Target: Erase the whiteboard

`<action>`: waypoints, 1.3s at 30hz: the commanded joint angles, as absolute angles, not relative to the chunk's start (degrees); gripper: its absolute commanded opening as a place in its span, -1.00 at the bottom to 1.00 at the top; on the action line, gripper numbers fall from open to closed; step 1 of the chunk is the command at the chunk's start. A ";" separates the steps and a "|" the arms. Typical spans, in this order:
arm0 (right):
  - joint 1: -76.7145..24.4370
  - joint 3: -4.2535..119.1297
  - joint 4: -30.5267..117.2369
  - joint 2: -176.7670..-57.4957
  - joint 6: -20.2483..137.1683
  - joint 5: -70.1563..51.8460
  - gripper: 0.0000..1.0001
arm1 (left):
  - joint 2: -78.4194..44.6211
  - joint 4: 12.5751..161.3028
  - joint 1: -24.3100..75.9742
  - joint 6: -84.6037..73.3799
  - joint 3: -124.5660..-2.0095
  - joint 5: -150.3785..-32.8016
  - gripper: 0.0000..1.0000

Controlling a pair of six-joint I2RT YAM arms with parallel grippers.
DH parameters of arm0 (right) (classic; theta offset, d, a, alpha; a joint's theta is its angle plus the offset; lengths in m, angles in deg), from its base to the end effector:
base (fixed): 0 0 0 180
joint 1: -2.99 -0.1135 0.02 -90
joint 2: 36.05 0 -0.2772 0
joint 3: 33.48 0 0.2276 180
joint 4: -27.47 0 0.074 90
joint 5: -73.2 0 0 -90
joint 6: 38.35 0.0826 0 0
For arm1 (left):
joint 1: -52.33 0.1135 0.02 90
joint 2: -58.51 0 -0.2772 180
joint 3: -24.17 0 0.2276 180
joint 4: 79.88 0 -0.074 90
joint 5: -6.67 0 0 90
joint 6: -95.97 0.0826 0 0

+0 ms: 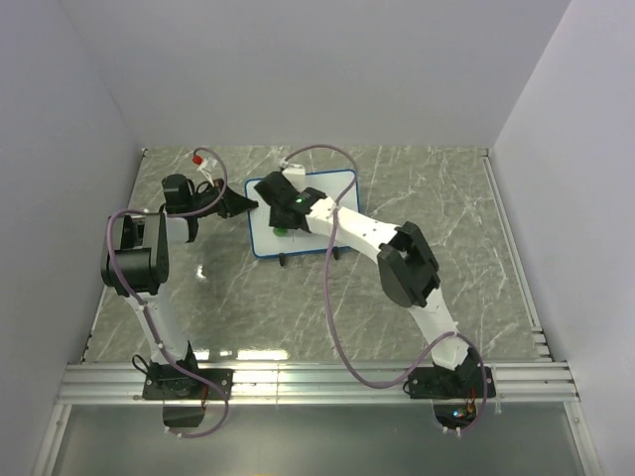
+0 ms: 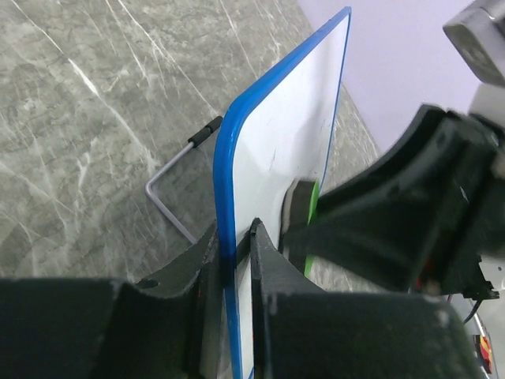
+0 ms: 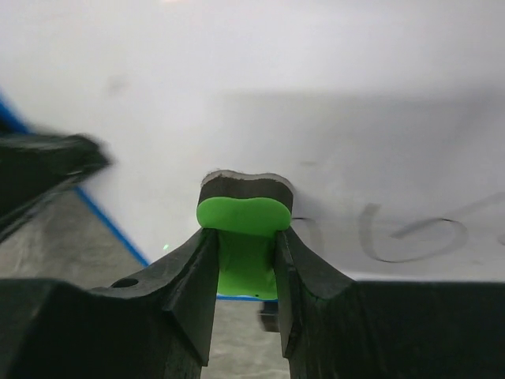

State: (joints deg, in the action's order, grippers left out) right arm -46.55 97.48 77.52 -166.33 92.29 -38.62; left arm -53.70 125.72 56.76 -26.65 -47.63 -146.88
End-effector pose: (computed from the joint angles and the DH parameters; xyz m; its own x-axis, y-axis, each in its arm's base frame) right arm 0.3640 0.3795 0.2133 -0.7315 0.0741 -0.6778 -0.0961 0.9730 0.2101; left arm 0.4097 -0.0424 0.1943 -0.6613 -0.2921 -0.6909 0.5605 0.4197 -0.7139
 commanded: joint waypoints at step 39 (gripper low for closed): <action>-47.64 80.34 73.18 -159.19 107.81 -47.73 -1.00 | -50.74 121.49 54.97 -21.46 -43.06 -144.94 -0.99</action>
State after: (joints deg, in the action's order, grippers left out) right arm -51.36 84.78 73.98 -161.87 106.43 -44.39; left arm -51.34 124.39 55.69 -26.33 -44.18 -146.88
